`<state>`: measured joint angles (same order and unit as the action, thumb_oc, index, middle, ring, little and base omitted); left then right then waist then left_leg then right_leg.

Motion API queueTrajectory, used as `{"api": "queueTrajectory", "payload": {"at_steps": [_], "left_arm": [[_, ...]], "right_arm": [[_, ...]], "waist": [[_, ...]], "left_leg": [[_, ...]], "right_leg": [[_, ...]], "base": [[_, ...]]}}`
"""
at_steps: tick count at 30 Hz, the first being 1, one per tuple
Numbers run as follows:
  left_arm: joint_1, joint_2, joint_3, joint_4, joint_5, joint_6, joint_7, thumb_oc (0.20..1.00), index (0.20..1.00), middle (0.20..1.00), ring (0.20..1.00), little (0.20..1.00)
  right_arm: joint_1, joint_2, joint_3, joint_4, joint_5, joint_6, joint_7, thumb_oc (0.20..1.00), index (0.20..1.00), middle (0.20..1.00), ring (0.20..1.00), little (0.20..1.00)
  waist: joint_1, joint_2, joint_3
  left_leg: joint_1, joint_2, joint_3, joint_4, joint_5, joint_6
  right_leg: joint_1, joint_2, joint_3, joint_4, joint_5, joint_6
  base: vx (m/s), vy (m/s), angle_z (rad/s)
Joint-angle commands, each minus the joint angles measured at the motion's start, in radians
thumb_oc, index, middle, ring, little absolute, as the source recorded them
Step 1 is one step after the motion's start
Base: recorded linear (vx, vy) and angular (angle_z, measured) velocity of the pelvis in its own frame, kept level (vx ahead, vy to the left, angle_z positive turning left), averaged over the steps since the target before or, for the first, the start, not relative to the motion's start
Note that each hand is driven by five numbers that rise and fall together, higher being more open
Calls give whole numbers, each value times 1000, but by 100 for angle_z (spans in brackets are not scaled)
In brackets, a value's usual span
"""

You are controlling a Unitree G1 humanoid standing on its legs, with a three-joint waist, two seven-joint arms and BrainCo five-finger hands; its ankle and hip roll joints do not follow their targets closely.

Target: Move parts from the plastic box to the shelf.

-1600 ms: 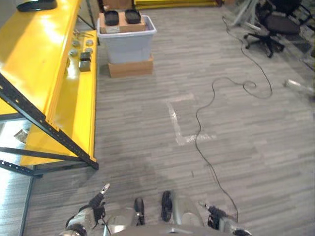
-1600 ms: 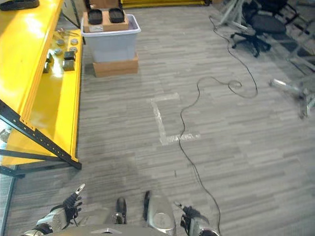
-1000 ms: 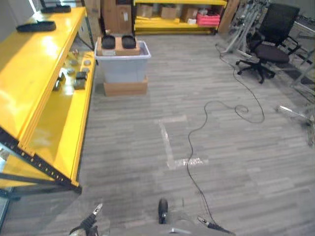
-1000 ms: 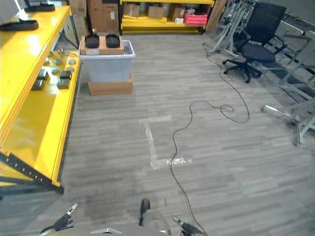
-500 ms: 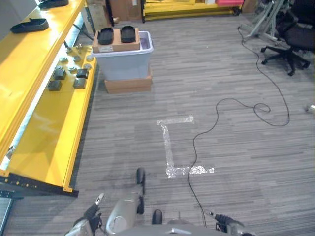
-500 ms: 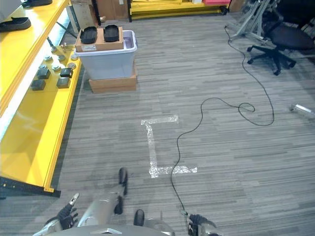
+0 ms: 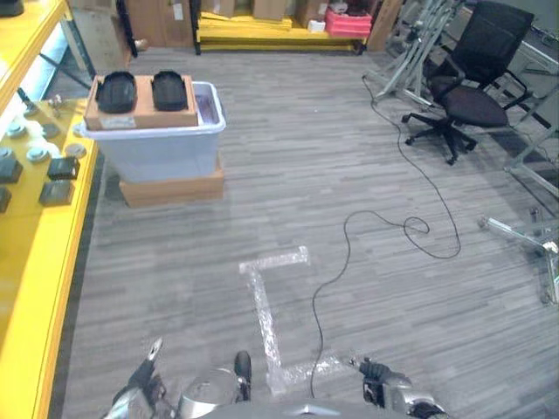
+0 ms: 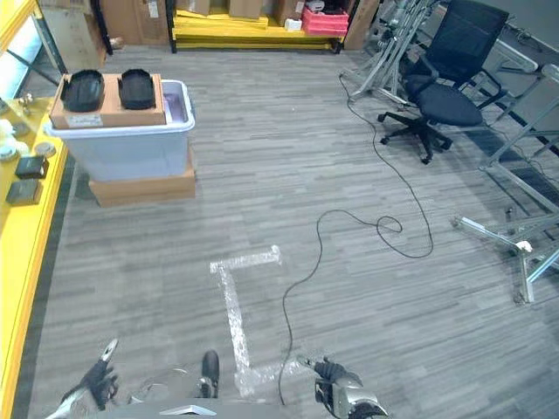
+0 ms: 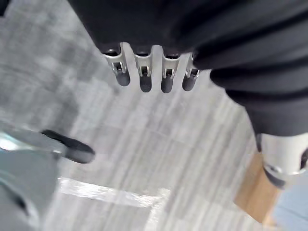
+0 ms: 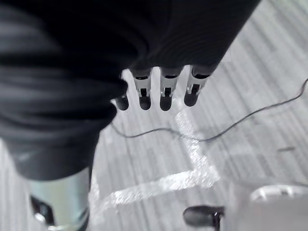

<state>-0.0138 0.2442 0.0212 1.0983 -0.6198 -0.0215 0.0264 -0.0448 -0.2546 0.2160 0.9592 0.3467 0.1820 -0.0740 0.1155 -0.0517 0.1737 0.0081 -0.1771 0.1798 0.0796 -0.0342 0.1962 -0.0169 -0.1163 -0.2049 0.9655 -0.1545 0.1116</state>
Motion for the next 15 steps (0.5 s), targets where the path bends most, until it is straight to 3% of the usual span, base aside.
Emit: {"api": "queueTrajectory", "payload": {"at_steps": [1,3,5,6,11,14,15], "left_arm": [[37,17,-24,-43,-5,5,47,1000,1000,1000,1000,1000],[26,22,-30,-48,16,23,49,1000,1000,1000,1000,1000],[36,29,-16,-23,35,26,25,1000,1000,1000,1000,1000],[45,28,-15,4,51,6,2,1000,1000,1000,1000,1000],[60,19,-33,22,85,-28,-40,1000,1000,1000,1000,1000],[56,8,-57,29,87,-35,-52,1000,1000,1000,1000,1000],[56,8,-58,27,89,-33,-51,1000,1000,1000,1000,1000]], "right_arm": [[2,-33,-8,8,-10,4,-8,1000,1000,1000,1000,1000],[-1,-40,-12,17,18,-7,-4,1000,1000,1000,1000,1000],[15,-67,-33,50,18,-26,40,1000,1000,1000,1000,1000],[30,-74,-55,69,-12,-39,66,1000,1000,1000,1000,1000],[51,-61,-97,132,-48,-79,76,1000,1000,1000,1000,1000],[38,-66,-102,206,-50,-116,64,1000,1000,1000,1000,1000],[37,-66,-104,207,-48,-114,62,1000,1000,1000,1000,1000]], "waist": [[28,60,-13],[13,58,5],[-38,24,23],[-63,21,27],[-82,20,42],[-92,2,21],[-94,3,19]], "left_leg": [[-128,56,-75,-10,68,-72],[-76,45,-131,-14,54,-82],[7,-1,-242,16,-26,-88],[63,-2,-295,14,-65,-90],[121,15,-324,68,-149,-84],[149,36,-328,143,-226,-98],[155,48,-325,149,-223,-103]], "right_leg": [[-45,39,3,-353,185,6],[-110,60,-23,-524,199,1],[-210,49,25,-856,325,41],[-242,39,54,-1011,362,63],[-294,9,67,-1053,379,77],[-218,4,100,-1046,376,61],[-211,8,103,-1042,372,56]], "base": [[255,-46,27],[382,-118,52],[856,-185,124],[904,-146,139],[615,-138,79],[723,-241,69],[689,-259,138]]}}
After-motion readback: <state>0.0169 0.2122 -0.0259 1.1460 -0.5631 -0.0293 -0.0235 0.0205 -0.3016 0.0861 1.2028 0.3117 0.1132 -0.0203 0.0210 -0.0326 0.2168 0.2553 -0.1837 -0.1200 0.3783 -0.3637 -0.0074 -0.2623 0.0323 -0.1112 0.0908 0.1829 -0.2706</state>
